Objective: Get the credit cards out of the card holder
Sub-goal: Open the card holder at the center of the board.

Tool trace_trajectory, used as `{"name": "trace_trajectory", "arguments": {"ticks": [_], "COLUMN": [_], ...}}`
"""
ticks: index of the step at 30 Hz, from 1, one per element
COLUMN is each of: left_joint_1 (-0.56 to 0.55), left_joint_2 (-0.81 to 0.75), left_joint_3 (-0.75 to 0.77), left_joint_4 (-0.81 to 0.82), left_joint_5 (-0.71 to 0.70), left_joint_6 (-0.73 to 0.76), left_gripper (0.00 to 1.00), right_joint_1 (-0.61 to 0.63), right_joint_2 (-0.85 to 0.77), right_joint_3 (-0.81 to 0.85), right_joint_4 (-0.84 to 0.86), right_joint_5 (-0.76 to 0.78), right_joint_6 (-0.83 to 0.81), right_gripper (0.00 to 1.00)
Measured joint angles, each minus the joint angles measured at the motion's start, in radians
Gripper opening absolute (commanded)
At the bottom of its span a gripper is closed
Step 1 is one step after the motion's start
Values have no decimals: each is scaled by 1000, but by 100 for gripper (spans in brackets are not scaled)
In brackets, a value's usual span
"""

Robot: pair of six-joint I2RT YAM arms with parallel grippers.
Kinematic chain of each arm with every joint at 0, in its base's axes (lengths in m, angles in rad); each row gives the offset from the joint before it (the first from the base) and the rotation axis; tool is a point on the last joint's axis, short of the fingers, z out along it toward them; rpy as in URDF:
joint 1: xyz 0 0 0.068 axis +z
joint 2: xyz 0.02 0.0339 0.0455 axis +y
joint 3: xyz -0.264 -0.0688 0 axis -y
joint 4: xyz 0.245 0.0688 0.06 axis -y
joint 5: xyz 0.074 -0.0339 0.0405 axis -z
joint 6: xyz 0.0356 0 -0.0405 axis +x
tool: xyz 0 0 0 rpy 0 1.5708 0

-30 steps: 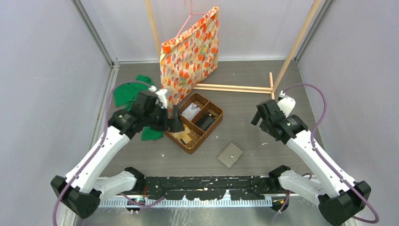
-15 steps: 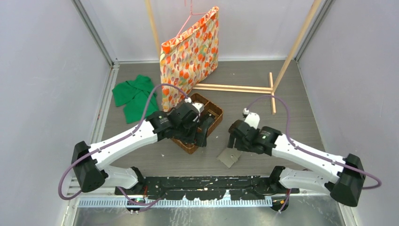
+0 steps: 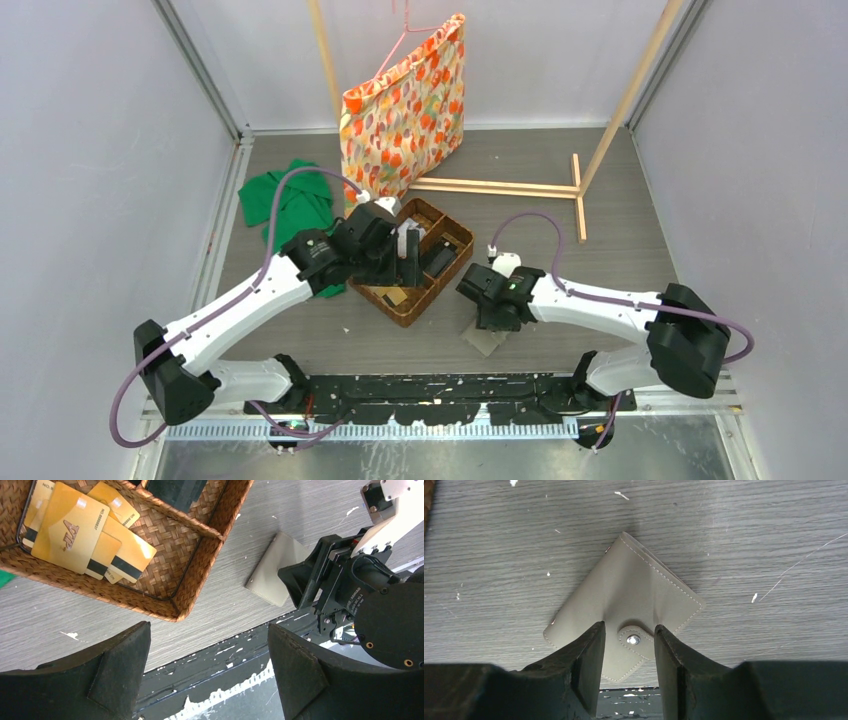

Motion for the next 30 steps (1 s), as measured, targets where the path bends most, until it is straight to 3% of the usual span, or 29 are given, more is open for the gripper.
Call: {"name": "trace_trajectory", "arguments": {"ticks": [15,21,30], "left_joint_1": [-1,-1,-1], "left_joint_2": [32,32,58], "left_joint_3": [-26,-38,-39], "left_joint_4": [10,21,46], "left_joint_5": [23,27,32], "left_joint_6": [-27,-29,-28], "left_gripper": [87,86,86], "right_joint_1": [10,39,109], "right_joint_2": [84,84,63], "right_joint_3": [27,41,104], "right_joint_4": [-18,-63,-146], "right_joint_5": [16,51,125], "right_joint_6": [70,113,231], "right_gripper": [29,42,42]}}
